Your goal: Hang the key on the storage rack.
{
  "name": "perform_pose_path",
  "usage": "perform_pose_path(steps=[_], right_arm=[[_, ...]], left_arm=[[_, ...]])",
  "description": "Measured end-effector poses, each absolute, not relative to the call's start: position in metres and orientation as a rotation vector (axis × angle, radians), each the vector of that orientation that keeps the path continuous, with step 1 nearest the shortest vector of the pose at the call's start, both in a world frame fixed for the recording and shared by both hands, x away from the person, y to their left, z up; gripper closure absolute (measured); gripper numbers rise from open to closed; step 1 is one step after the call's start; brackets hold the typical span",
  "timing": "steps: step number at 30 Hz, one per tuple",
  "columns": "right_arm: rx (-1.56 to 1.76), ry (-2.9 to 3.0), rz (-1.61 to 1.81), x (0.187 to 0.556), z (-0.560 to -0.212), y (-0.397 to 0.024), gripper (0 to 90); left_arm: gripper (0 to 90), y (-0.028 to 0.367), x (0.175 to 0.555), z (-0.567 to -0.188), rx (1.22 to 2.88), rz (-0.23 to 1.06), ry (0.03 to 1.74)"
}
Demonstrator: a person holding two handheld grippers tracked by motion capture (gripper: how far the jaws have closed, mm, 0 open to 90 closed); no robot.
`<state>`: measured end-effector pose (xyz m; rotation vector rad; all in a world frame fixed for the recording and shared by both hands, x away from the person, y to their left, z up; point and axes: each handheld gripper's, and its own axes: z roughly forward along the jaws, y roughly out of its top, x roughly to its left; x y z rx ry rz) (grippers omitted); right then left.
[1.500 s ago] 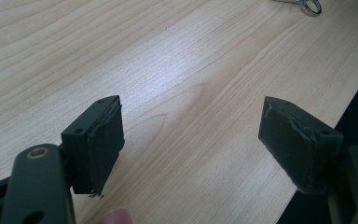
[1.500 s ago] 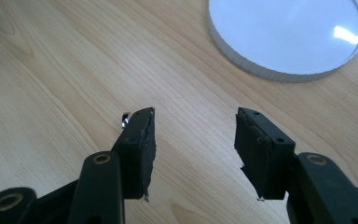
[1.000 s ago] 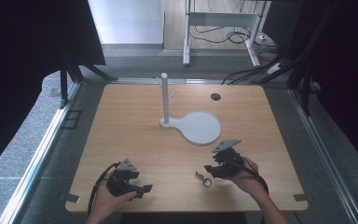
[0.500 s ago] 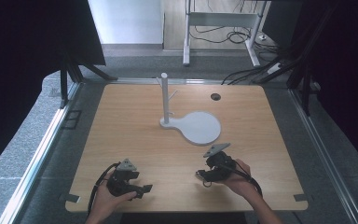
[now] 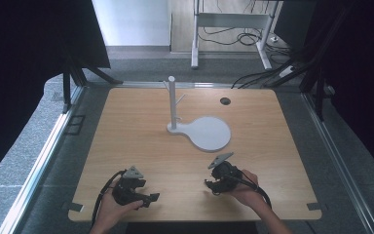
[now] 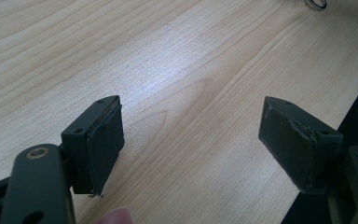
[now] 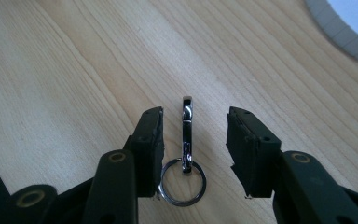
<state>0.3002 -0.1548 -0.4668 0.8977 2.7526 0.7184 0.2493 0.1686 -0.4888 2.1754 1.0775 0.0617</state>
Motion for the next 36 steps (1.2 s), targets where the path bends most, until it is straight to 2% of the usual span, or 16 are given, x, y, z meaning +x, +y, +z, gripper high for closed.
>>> perform_pose_path(steps=[31, 36], right_arm=[[0.921, 2.860, 0.501, 0.308, -0.480, -0.141, 67.9], [0.924, 2.868, 0.477, 0.310, -0.481, -0.140, 72.3]], left_arm=[[22.6, 0.168, 0.249, -0.489, 2.177, 0.056, 1.075], [22.5, 0.169, 0.249, -0.489, 2.172, 0.059, 1.077]])
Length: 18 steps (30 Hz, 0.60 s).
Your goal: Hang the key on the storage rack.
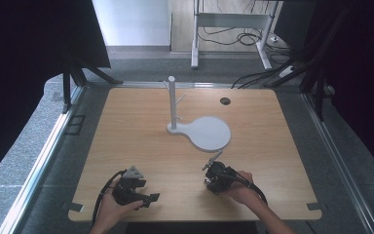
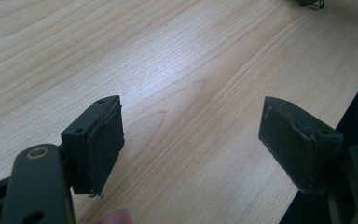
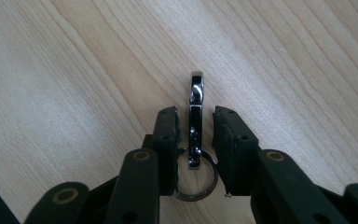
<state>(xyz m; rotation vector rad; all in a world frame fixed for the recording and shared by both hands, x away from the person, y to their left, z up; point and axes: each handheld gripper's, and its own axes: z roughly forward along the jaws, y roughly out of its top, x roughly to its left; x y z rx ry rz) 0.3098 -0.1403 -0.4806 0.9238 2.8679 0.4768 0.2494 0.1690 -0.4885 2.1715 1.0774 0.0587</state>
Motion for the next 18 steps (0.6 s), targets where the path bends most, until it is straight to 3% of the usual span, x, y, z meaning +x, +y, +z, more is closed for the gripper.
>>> perform_pose_path(steps=[7, 18], right_arm=[[0.938, 2.874, 0.442, 0.3109, -0.4797, -0.1395, 83.1], [0.933, 2.888, 0.439, 0.3111, -0.4794, -0.1404, 84.6]], left_arm=[[22.6, 0.1692, 0.2492, -0.4883, 2.171, 0.061, 1.078], [22.6, 0.1688, 0.2495, -0.4890, 2.172, 0.060, 1.079]])
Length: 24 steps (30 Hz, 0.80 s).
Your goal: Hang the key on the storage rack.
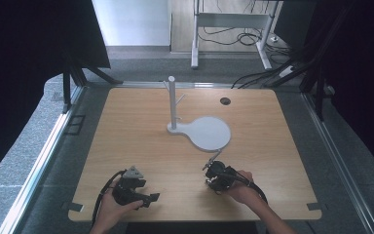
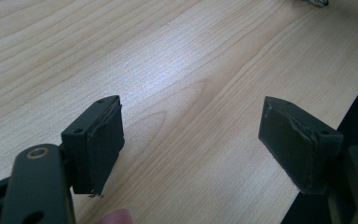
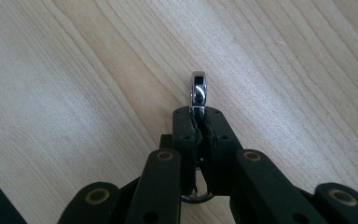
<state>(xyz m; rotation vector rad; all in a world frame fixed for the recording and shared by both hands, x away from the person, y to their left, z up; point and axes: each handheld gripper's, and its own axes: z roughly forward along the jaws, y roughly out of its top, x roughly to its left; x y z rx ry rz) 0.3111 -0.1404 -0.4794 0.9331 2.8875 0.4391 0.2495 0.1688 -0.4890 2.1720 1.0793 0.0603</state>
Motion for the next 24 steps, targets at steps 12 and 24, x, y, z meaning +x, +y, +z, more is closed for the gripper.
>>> perform_pose_path(steps=[12, 24], right_arm=[[0.952, 2.841, 0.544, 0.311, -0.465, -0.151, 84.6], [0.906, 2.790, 0.686, 0.310, -0.446, -0.149, 84.5]], left_arm=[[22.6, 0.168, 0.250, -0.490, 2.177, 0.058, 1.081], [22.6, 0.166, 0.250, -0.492, 2.188, 0.058, 1.081]])
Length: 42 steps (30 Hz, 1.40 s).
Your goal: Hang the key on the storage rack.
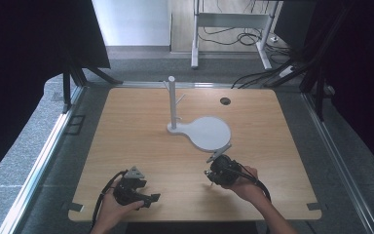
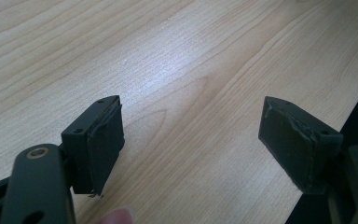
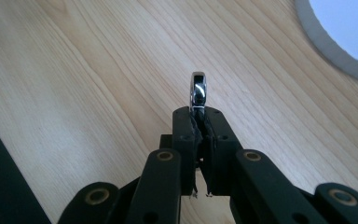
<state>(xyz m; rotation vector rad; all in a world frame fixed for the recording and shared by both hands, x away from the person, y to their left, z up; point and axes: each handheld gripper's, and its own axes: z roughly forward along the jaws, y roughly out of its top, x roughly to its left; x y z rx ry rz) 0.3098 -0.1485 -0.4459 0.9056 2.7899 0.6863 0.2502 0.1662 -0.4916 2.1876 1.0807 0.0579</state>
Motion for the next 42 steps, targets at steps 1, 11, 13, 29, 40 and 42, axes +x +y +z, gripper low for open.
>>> perform_pose_path(steps=[1, 11, 13, 29, 40, 42], right_arm=[[0.906, 2.790, 0.686, 0.310, -0.446, -0.149, 84.5], [0.897, 2.772, 0.725, 0.313, -0.443, -0.145, 84.5], [0.893, 2.767, 0.735, 0.315, -0.442, -0.145, 84.4], [0.890, 2.730, 0.790, 0.318, -0.428, -0.143, 84.5], [0.890, 2.696, 0.796, 0.324, -0.416, -0.141, 84.4], [0.890, 2.694, 0.799, 0.324, -0.416, -0.141, 84.4]], left_arm=[[22.6, 0.166, 0.250, -0.492, 2.188, 0.059, 1.081], [22.6, 0.166, 0.250, -0.492, 2.191, 0.058, 1.075], [22.6, 0.165, 0.250, -0.492, 2.191, 0.059, 1.076], [22.6, 0.164, 0.250, -0.493, 2.199, 0.055, 1.073], [22.6, 0.163, 0.250, -0.493, 2.200, 0.054, 1.073], [22.6, 0.163, 0.250, -0.493, 2.199, 0.053, 1.073]])
